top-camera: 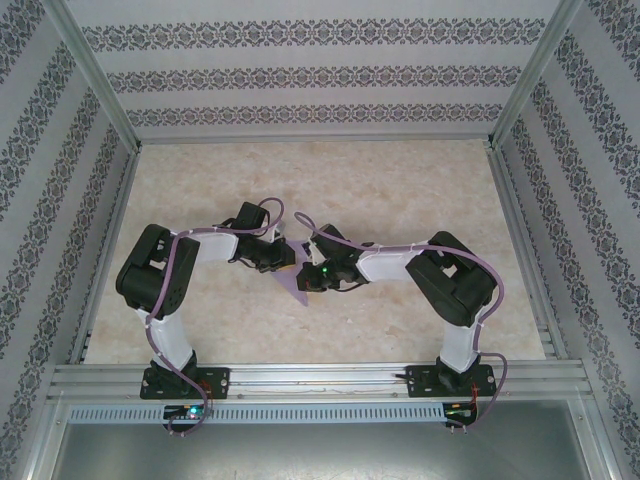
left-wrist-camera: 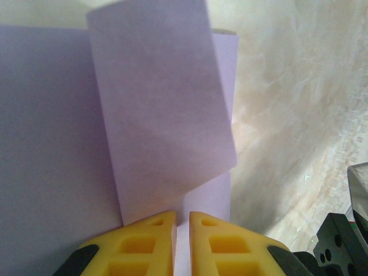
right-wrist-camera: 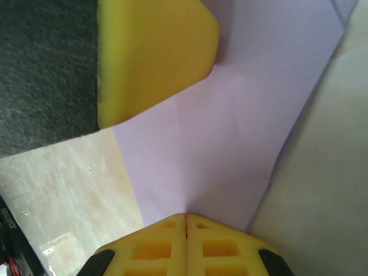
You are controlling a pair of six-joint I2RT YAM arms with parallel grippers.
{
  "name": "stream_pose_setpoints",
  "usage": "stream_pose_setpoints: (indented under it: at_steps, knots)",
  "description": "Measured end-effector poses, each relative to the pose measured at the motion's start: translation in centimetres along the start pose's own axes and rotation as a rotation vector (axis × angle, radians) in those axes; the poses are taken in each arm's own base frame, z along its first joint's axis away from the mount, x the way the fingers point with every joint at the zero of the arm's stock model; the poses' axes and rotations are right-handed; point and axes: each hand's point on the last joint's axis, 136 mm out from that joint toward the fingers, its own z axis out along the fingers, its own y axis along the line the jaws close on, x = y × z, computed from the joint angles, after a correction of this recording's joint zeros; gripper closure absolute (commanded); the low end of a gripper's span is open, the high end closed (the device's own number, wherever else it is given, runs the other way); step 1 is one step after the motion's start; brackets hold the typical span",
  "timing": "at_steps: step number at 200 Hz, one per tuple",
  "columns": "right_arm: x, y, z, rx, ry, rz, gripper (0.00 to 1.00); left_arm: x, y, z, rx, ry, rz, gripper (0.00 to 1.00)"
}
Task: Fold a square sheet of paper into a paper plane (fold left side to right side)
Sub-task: Fourth fold the wing at the center of the table.
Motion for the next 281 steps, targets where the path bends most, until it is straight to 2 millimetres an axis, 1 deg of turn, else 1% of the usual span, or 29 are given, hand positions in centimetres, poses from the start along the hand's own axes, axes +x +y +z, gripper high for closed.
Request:
stream_pose_setpoints:
  at_steps: [18,31,46,71,88,101,119,146,163,213,259,281]
  knots:
    - [0.0,-0.1,0.0,0.016,0.0,-0.012,1.0,-0.2,-0.2,-0.4,-0.005,-0.012,0.004,0.84]
    - [0.1,-0.1,0.0,0.025,0.001,-0.026,1.0,-0.5,-0.7,-0.9,0.0,-0.031,0.014,0.83]
    - [0.1,-0.2,0.0,0.033,0.003,-0.041,1.0,-1.0,-1.7,-2.0,0.017,-0.063,0.03,0.83]
    - [0.1,-0.3,-0.1,0.041,0.008,-0.067,1.0,-1.8,-3.4,-4.3,0.053,-0.129,0.054,0.84]
    - [0.2,-0.4,-0.2,0.047,0.012,-0.084,1.0,-1.8,-3.9,-5.4,0.067,-0.158,0.064,0.85]
    - [0.1,-0.7,-0.4,0.052,0.013,-0.089,1.0,-1.4,-3.7,-5.7,0.068,-0.161,0.06,0.86]
    - [0.2,-0.9,-0.6,0.058,0.018,-0.1,1.0,-0.3,-3.0,-5.4,0.067,-0.146,0.045,0.87]
    - [0.1,-1.0,-0.7,0.058,0.02,-0.11,1.0,1.9,-1.4,-4.5,0.074,-0.095,-0.006,0.87]
    - [0.1,-1.1,-0.7,0.058,0.02,-0.117,1.0,2.7,-1.1,-4.1,0.091,-0.075,-0.031,0.88]
    - [0.1,-1.1,-0.7,0.058,0.022,-0.12,1.0,2.8,-2.0,-3.4,0.155,-0.069,-0.036,0.88]
    - [0.1,-1.1,-0.7,0.06,0.023,-0.121,1.0,2.6,-1.8,-2.3,0.16,-0.052,-0.057,0.89]
    - [0.1,-1.1,-0.7,0.061,0.024,-0.12,1.0,2.4,-2.1,-1.9,0.167,-0.044,-0.049,0.89]
